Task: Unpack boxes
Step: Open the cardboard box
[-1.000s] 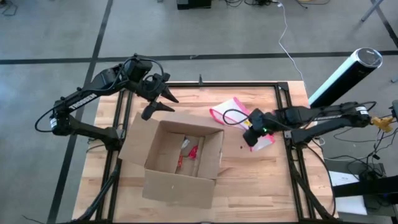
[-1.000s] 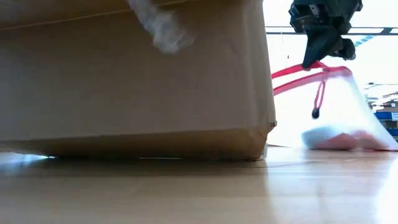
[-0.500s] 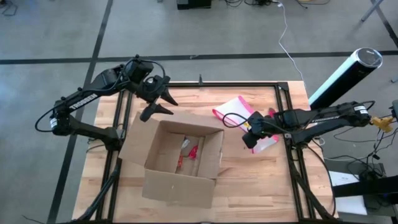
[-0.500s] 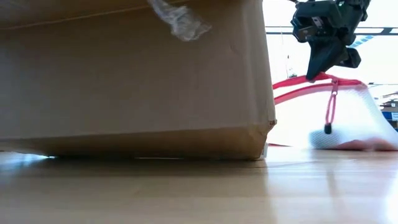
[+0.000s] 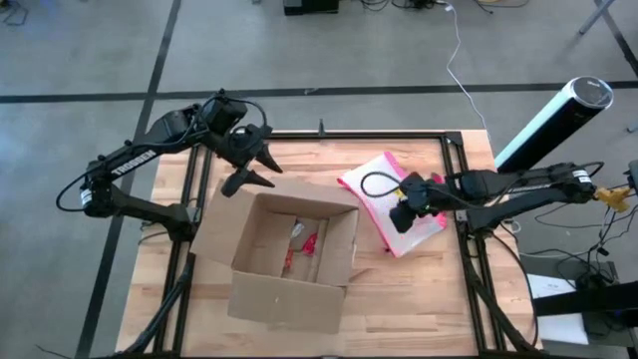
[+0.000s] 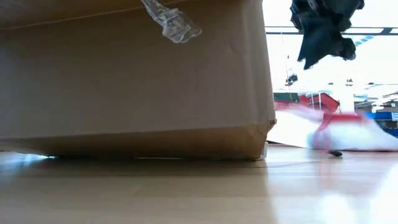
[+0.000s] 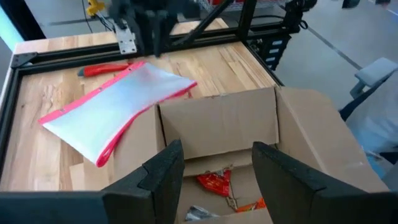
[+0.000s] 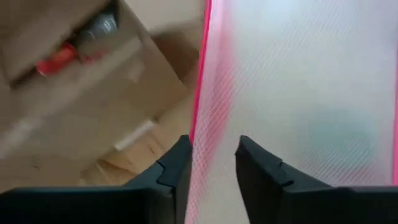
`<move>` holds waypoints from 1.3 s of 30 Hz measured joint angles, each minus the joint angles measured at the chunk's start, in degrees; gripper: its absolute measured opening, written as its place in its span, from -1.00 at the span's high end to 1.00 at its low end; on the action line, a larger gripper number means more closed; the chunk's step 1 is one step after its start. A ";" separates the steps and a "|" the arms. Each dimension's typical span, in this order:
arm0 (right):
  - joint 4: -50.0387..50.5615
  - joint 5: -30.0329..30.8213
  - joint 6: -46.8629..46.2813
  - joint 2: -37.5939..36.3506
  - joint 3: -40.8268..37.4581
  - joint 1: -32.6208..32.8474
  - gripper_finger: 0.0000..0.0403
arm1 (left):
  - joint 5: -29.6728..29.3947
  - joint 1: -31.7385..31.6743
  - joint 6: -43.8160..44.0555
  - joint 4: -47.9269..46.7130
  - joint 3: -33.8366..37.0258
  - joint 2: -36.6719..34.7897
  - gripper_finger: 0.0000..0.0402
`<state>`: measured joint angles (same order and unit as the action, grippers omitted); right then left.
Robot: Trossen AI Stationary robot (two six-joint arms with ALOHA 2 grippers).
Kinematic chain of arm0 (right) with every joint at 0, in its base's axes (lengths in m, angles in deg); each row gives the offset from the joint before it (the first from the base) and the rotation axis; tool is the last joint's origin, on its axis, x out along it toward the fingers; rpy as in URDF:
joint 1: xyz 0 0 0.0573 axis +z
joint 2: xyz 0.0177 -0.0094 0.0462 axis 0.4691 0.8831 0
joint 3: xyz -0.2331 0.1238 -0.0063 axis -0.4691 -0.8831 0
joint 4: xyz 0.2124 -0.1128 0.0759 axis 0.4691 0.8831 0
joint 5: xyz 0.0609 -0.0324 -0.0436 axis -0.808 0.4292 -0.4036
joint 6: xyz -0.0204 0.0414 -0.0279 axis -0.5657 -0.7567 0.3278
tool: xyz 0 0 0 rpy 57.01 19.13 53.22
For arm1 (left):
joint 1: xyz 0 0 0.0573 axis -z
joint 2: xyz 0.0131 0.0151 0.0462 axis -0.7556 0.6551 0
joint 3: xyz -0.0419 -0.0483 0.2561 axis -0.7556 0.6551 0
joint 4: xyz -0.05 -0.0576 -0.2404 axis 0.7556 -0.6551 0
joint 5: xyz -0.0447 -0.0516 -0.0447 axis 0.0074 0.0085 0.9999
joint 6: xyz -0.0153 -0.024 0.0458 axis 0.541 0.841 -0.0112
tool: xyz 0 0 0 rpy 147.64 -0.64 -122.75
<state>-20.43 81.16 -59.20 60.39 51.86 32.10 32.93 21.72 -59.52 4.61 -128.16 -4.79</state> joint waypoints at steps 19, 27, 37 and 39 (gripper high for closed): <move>-18.61 -6.42 23.13 20.71 15.95 -1.00 0.31 | 1.92 4.09 -10.88 -6.84 12.04 0.00 0.09; -21.83 -19.15 28.77 32.06 19.33 -1.48 0.46 | 1.55 12.11 -9.07 1.27 21.91 0.02 0.10; -21.06 -23.00 32.67 37.32 24.58 -1.78 0.53 | -2.47 16.48 -5.87 11.32 26.71 0.02 0.10; -19.01 -22.55 32.10 36.49 24.98 -2.46 0.52 | -2.61 16.44 -4.13 15.20 26.85 0.02 0.10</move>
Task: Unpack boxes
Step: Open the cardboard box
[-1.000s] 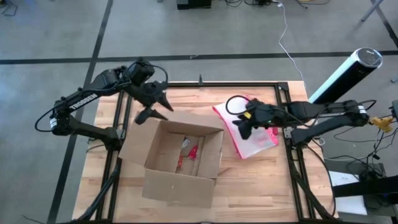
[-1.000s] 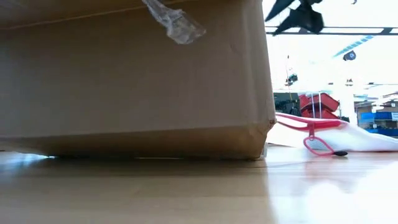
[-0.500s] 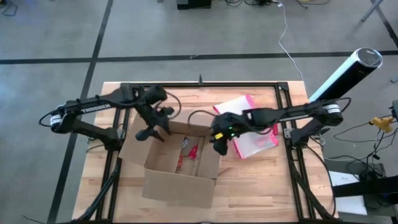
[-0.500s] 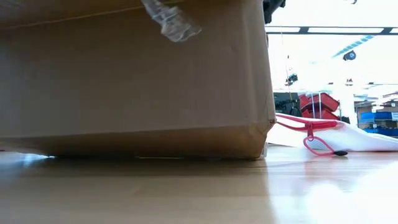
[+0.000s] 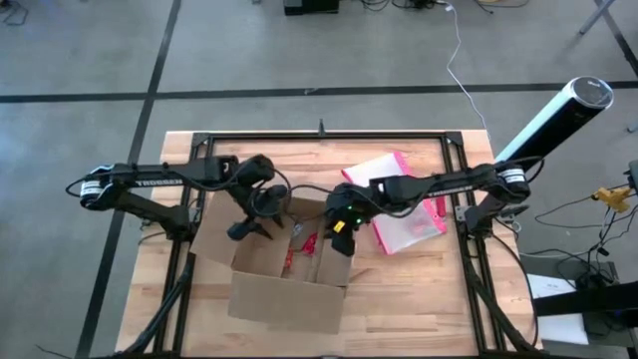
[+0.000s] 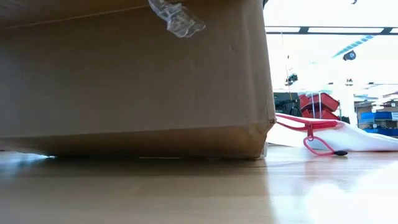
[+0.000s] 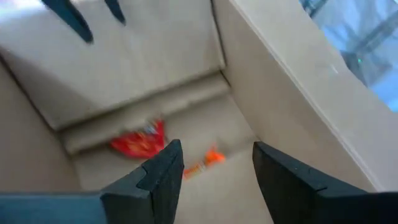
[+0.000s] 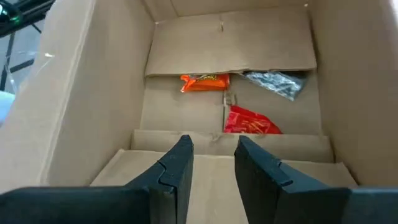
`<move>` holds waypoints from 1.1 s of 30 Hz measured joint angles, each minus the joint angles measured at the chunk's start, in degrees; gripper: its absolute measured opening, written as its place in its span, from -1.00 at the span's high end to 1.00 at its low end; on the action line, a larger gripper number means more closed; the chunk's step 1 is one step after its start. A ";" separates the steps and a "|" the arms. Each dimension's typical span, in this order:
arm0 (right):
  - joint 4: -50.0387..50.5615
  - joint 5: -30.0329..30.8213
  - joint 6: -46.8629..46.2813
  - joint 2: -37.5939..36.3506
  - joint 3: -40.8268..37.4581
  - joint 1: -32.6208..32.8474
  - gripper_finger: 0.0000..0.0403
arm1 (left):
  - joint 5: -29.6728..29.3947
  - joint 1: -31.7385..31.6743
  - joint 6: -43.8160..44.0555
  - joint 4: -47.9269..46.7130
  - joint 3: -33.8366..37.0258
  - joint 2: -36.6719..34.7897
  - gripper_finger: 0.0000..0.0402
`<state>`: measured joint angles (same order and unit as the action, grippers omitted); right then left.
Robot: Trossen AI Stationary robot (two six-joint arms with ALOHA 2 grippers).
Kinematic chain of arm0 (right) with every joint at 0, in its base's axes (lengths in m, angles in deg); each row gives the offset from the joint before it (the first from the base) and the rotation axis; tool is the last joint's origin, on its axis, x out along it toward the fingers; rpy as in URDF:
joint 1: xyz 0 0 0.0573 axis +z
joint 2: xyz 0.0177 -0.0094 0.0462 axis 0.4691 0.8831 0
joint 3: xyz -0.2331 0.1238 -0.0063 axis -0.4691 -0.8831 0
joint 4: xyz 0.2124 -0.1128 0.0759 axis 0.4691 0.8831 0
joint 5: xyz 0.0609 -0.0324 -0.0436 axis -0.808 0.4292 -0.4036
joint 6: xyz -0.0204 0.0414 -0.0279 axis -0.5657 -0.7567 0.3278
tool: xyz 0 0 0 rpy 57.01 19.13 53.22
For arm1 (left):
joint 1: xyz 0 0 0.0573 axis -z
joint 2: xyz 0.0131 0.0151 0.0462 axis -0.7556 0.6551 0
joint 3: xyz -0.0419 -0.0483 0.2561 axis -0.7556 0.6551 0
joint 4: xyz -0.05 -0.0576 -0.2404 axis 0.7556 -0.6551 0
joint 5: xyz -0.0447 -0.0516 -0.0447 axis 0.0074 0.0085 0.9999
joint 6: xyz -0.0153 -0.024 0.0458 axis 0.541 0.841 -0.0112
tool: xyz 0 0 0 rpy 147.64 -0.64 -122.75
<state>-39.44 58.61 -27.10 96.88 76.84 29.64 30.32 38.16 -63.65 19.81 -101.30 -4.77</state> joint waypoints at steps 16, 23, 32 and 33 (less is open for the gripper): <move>22.44 6.16 -6.94 -12.39 -3.09 1.83 0.66 | -1.66 0.70 4.05 18.76 0.36 12.88 0.10; 20.08 -1.59 -6.40 -10.25 -6.65 4.52 0.74 | -1.71 1.41 4.05 19.59 0.36 17.36 0.10; 6.49 -3.73 -5.40 -3.64 -8.71 4.23 0.78 | -2.76 2.98 5.09 22.98 0.36 19.62 0.10; 5.72 -3.76 -5.29 -2.79 -8.71 4.21 0.78 | -3.59 3.01 5.21 23.16 0.36 19.90 0.10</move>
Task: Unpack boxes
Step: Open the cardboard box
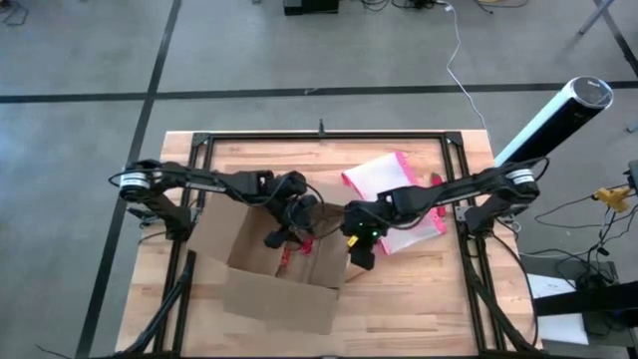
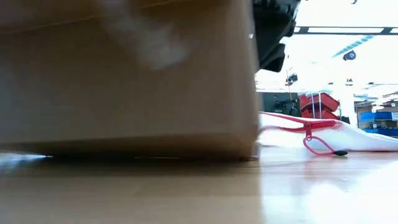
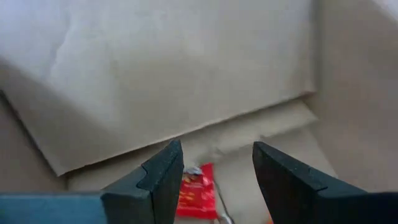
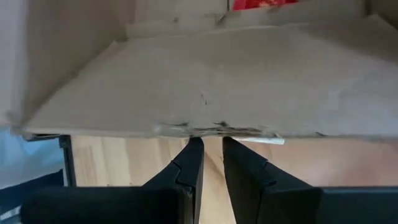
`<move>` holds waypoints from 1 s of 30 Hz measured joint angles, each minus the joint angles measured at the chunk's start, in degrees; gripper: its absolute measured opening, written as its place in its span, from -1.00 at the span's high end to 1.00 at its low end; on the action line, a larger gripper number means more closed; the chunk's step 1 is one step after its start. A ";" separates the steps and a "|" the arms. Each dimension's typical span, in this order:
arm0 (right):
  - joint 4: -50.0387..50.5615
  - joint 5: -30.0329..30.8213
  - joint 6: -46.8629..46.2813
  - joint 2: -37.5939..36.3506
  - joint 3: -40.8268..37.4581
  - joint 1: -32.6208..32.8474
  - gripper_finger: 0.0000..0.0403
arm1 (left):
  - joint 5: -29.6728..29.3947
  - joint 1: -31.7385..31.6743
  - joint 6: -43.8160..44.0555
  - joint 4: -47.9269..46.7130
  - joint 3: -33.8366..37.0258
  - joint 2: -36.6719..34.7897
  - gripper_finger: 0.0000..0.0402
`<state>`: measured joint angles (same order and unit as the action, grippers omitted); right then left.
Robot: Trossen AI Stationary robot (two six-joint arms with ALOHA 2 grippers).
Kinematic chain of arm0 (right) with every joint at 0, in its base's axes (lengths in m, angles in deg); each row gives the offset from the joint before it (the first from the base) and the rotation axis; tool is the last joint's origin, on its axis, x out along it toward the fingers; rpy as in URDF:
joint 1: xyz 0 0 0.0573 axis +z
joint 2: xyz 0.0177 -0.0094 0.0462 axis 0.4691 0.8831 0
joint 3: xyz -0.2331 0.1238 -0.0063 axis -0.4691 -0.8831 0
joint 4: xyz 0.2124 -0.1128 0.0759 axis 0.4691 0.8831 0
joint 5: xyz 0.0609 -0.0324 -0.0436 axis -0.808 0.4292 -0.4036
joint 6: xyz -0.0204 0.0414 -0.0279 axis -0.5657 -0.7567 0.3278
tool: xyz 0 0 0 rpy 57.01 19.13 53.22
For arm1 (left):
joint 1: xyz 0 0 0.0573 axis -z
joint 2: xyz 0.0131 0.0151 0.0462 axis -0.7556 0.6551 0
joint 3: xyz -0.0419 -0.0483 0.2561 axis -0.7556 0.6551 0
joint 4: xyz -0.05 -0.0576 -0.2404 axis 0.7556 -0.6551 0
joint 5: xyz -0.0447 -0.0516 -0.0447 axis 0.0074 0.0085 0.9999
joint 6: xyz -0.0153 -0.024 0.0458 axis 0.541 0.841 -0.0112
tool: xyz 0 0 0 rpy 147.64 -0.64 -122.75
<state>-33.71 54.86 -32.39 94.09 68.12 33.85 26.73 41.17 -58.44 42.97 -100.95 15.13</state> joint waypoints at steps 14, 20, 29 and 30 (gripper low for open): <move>-8.46 -1.60 -0.91 5.26 0.12 -0.77 0.76 | -4.51 0.01 -0.24 -4.79 0.11 3.31 0.10; -8.66 -1.55 -0.85 5.26 0.13 -2.17 0.81 | -5.83 0.01 -0.26 -5.70 0.17 5.52 0.10; -9.47 -1.73 -0.17 5.26 0.13 -3.23 0.78 | -6.94 -0.01 0.16 -5.09 0.21 7.42 0.10; -9.67 -1.82 -0.17 5.26 0.13 -3.28 0.77 | -6.90 -0.01 0.20 -4.38 0.22 7.44 0.10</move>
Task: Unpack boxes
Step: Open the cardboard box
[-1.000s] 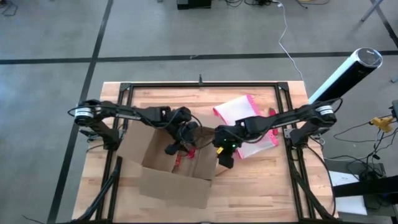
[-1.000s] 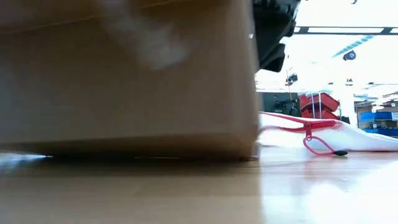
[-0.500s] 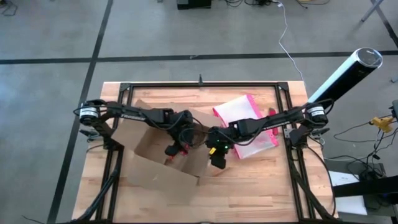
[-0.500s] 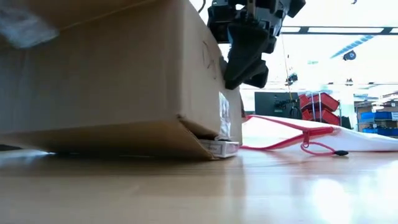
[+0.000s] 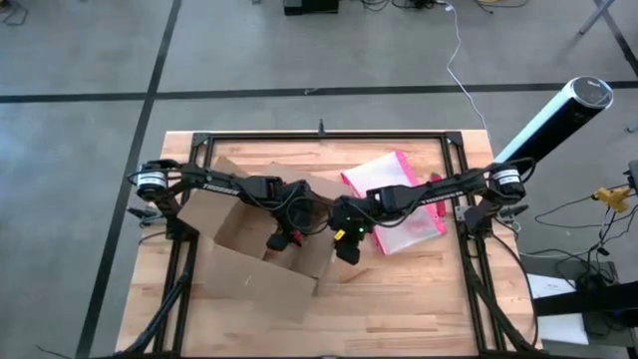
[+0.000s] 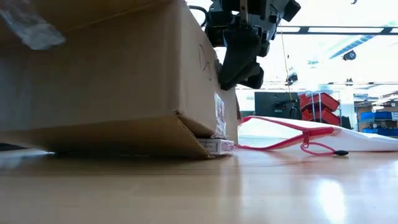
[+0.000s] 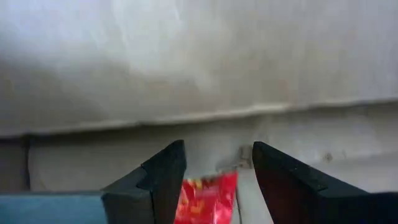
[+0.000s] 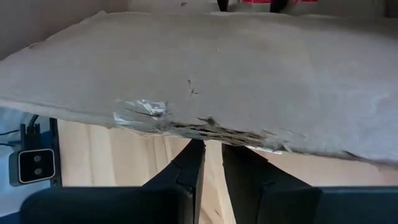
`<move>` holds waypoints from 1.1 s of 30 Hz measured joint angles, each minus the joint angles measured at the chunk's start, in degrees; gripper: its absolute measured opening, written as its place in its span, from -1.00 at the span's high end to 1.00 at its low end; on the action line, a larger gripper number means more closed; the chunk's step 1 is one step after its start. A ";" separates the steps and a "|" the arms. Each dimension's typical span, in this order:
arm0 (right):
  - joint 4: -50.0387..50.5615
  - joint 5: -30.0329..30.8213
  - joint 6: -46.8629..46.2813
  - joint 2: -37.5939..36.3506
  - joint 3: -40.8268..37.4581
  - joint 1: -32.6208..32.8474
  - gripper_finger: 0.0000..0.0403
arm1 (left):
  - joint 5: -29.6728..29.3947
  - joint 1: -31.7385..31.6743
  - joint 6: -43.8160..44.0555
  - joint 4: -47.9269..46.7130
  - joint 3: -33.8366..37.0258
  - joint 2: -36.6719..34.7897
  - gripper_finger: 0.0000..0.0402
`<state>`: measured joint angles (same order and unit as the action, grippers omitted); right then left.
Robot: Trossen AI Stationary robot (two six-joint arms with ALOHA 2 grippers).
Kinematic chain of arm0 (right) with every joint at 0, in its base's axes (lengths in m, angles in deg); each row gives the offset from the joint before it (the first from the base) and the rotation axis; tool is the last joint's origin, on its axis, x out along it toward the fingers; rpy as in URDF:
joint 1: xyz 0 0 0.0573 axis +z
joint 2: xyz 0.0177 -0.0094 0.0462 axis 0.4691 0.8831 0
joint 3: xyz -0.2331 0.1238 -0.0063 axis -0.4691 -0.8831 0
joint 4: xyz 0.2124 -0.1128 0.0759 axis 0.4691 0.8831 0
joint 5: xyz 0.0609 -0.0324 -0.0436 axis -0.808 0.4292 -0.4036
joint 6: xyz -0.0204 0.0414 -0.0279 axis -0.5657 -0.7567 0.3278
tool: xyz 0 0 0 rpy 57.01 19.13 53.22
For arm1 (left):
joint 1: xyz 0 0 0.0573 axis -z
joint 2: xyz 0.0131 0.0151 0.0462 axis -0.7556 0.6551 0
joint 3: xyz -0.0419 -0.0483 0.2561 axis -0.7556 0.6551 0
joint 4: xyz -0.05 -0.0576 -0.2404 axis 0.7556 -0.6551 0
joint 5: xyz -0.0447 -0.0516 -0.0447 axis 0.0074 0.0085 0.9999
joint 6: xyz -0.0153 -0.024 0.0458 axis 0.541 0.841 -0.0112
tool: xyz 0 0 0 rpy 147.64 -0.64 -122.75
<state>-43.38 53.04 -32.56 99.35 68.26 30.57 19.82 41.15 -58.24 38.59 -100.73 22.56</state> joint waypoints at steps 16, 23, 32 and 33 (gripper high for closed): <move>-0.12 -1.24 -0.07 -0.04 0.05 -0.81 0.83 | 2.92 0.00 2.89 3.00 0.11 -1.72 0.10; 0.68 -1.62 -0.07 -0.09 0.07 -1.07 0.83 | 2.65 -0.11 2.97 1.38 0.13 -4.79 0.14; 1.29 -1.68 -0.21 0.13 0.07 -1.14 0.81 | 2.22 -0.24 2.77 0.73 0.17 -9.40 0.22; 1.31 -1.68 -0.22 0.20 0.07 -1.16 0.81 | 2.11 -0.24 2.69 0.79 0.17 -9.74 0.23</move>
<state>-42.07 51.36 -32.78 99.55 68.32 29.41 21.94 40.91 -55.55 39.39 -100.56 12.83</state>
